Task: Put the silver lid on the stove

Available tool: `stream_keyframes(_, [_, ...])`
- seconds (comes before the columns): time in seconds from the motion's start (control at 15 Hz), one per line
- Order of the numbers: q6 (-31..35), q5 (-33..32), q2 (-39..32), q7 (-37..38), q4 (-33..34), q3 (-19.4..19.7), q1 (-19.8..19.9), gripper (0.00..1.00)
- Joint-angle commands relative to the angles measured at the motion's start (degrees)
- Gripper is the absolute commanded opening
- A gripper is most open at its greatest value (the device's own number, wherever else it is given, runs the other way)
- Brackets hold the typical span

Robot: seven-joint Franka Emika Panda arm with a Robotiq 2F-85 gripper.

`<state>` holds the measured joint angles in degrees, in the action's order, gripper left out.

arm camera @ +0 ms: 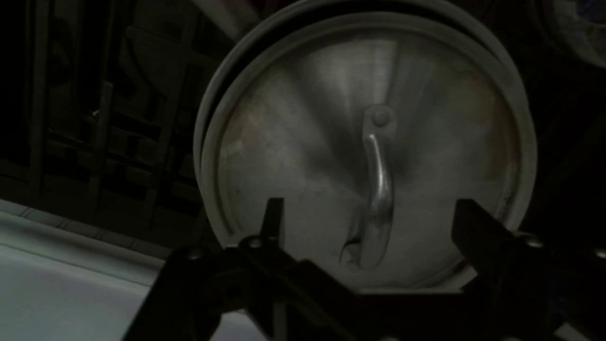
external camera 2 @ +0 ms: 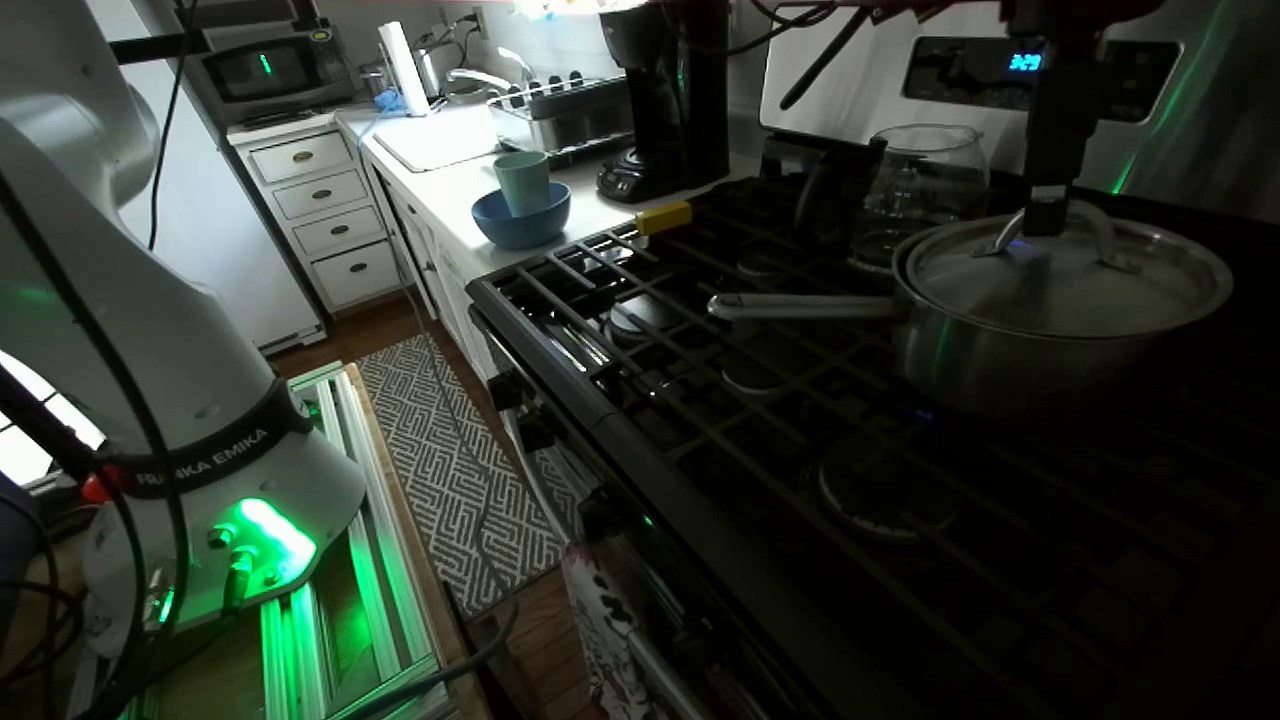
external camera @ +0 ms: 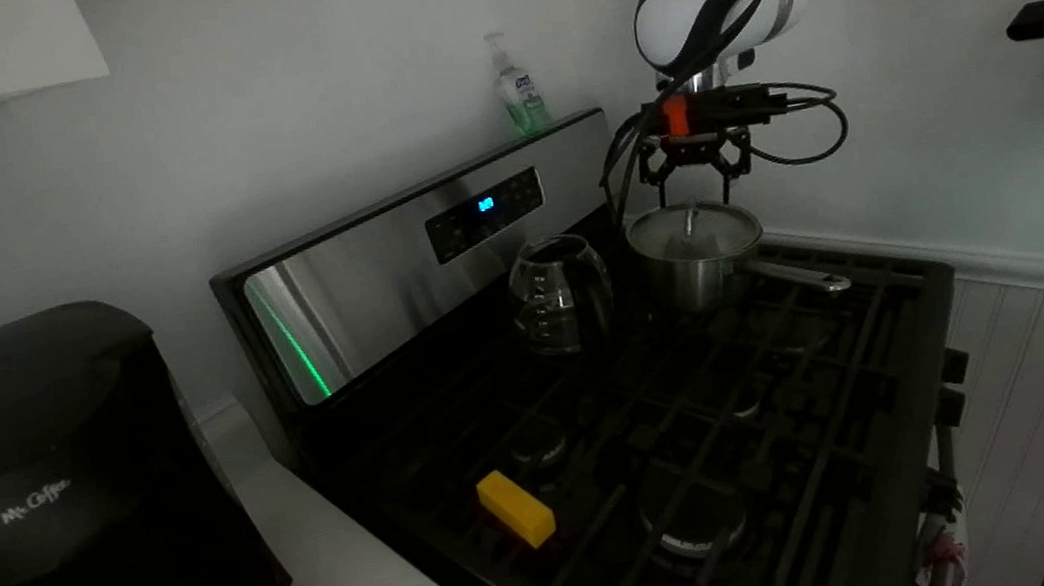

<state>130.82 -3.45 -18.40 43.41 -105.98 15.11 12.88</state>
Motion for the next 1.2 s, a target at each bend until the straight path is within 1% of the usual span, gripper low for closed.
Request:
stream_keyframes(0.0, [-4.2, -0.9, -3.0, 1.8, 4.9, 1.5, -1.3, 0.59])
stream_keyframes(0.13, [-5.7, -1.1, -3.7, 1.7, 6.3, 1.8, -1.5, 0.44])
stream_keyframes(0.27, [-7.0, -1.2, -4.1, 1.6, 7.4, 1.9, -1.6, 0.31])
stream_keyframes(0.53, [-9.2, -1.3, -4.7, 1.6, 9.0, 1.9, -1.7, 0.03])
stream_keyframes(0.67, [-10.0, -1.5, -3.8, 1.6, 9.2, 1.8, -2.1, 0.00])
stream_keyframes(0.73, [-10.4, -1.8, -2.9, 1.6, 9.1, 1.8, -2.4, 0.04])
stream_keyframes(1.0, [-11.2, -3.5, 0.9, 1.3, 8.8, 1.6, -3.9, 0.04])
stream_keyframes(1.13, [-12.8, -4.8, 5.1, 0.1, 6.3, 0.9, -5.0, 0.04])
